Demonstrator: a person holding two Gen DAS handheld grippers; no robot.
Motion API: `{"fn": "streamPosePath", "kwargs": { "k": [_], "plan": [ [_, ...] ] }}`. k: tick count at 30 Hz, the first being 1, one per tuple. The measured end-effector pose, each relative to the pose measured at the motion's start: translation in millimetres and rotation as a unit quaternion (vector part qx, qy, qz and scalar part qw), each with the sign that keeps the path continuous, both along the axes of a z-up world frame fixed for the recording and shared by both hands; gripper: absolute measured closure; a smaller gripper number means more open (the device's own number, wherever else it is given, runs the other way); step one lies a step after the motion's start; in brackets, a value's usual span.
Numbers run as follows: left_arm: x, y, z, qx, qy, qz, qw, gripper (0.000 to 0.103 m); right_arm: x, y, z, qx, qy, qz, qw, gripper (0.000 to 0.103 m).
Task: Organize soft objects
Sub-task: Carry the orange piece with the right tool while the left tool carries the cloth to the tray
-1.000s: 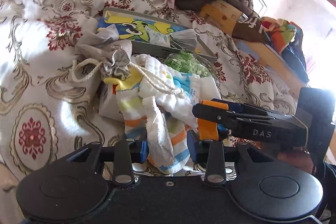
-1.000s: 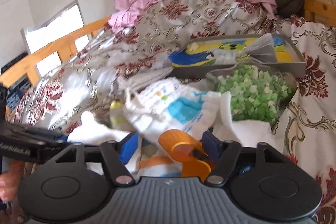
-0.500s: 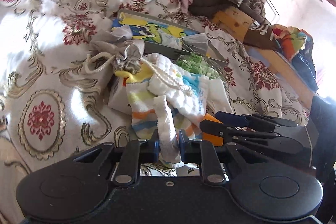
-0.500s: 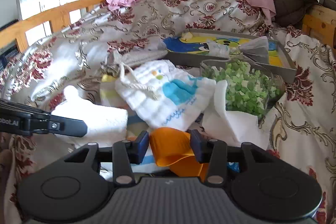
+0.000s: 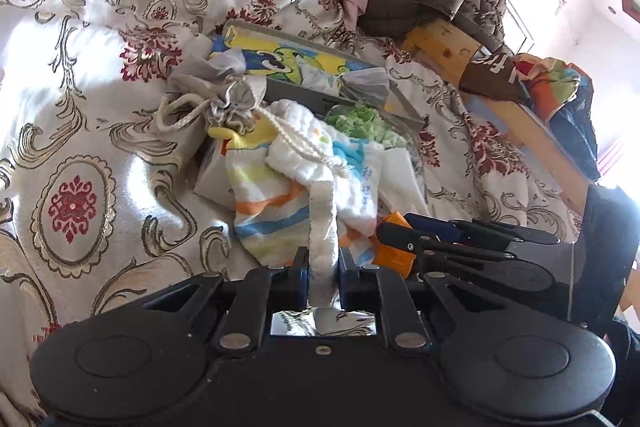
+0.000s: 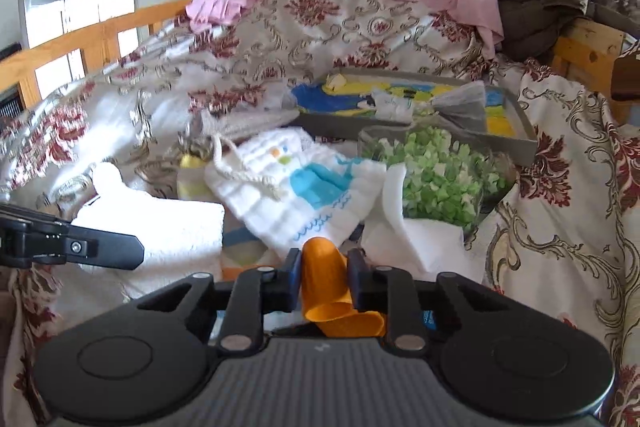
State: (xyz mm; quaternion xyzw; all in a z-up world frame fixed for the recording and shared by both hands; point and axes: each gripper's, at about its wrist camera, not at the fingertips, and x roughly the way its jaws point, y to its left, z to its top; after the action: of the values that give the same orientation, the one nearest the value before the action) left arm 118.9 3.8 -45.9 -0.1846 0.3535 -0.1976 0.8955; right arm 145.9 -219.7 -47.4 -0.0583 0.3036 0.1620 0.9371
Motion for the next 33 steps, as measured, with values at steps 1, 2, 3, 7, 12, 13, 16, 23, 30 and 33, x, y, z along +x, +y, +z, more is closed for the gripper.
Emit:
{"fn": "streamPosePath", "kwargs": {
  "k": [1, 2, 3, 7, 12, 13, 16, 23, 30, 33],
  "plan": [
    [-1, 0, 2, -0.002, -0.002, -0.001, 1.0000, 0.089, -2, -2, 4, 0.006, -0.006, 0.001, 1.000, 0.081],
    [-3, 0, 6, -0.005, -0.005, -0.003, 1.0000, 0.088, -5, -3, 7, 0.013, -0.011, 0.001, 1.000, 0.082],
    [-4, 1, 10, -0.009, -0.011, -0.004, 0.9999, 0.088, -7, -4, 10, 0.018, -0.017, 0.002, 1.000, 0.083],
    [-8, 4, 27, -0.029, -0.034, 0.000, 0.9990, 0.089, -12, -9, 19, 0.035, -0.040, -0.003, 0.999, 0.084],
    [-6, 5, 45, -0.038, -0.058, 0.014, 0.9975, 0.088, -22, -20, 38, 0.077, -0.086, -0.008, 0.993, 0.084],
    [-4, 5, 48, -0.038, -0.063, 0.017, 0.9971, 0.088, -24, -25, 43, 0.090, -0.100, -0.009, 0.991, 0.084],
    [8, 6, 58, -0.043, -0.079, 0.023, 0.9957, 0.088, -20, -40, 56, 0.140, -0.124, -0.011, 0.982, 0.084],
    [54, -2, 78, -0.052, -0.103, 0.040, 0.9925, 0.088, 39, -72, 77, 0.218, -0.144, -0.020, 0.965, 0.084],
    [126, -25, 84, 0.003, -0.118, 0.047, 0.9918, 0.088, 126, -91, 70, 0.252, -0.140, -0.049, 0.956, 0.084],
    [162, -38, 80, 0.028, -0.121, 0.044, 0.9913, 0.088, 158, -98, 57, 0.263, -0.139, -0.067, 0.952, 0.084]
  ]
}}
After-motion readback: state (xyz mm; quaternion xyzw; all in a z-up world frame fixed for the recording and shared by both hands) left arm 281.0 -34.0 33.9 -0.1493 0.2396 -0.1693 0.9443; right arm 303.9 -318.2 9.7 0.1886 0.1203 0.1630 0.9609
